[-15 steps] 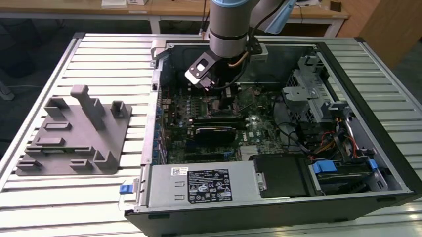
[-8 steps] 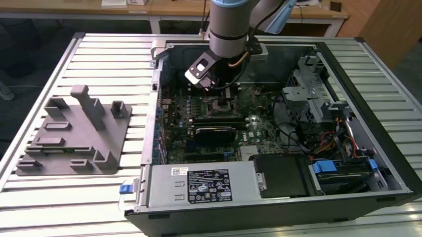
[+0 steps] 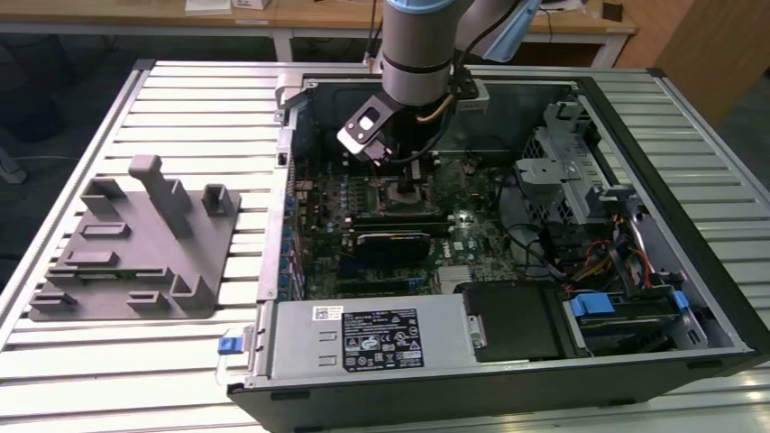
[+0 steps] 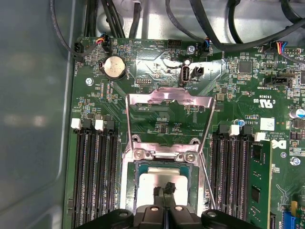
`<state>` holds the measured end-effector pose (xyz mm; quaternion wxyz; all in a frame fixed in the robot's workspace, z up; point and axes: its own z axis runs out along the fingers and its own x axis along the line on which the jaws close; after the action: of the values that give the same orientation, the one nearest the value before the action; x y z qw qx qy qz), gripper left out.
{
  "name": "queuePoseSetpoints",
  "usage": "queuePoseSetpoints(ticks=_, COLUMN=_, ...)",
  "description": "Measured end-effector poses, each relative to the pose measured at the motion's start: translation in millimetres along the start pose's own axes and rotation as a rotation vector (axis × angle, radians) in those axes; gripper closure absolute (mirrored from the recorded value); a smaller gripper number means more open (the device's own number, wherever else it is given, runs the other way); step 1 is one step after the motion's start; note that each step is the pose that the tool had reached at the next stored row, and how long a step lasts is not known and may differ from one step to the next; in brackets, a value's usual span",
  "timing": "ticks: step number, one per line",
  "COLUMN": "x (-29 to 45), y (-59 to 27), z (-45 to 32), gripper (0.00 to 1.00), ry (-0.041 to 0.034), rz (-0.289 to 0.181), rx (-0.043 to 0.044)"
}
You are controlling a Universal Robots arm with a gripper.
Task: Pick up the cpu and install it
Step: 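Place the cpu into insertion slot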
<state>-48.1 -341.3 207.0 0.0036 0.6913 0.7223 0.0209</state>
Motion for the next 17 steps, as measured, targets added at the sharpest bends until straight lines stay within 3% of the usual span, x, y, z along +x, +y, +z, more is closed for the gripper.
queuePoseSetpoints(ticks=17, x=-0.2, y=-0.3, z=8.7, gripper=0.89, ry=-0.0040, rz=0.000, rx=0.0002)
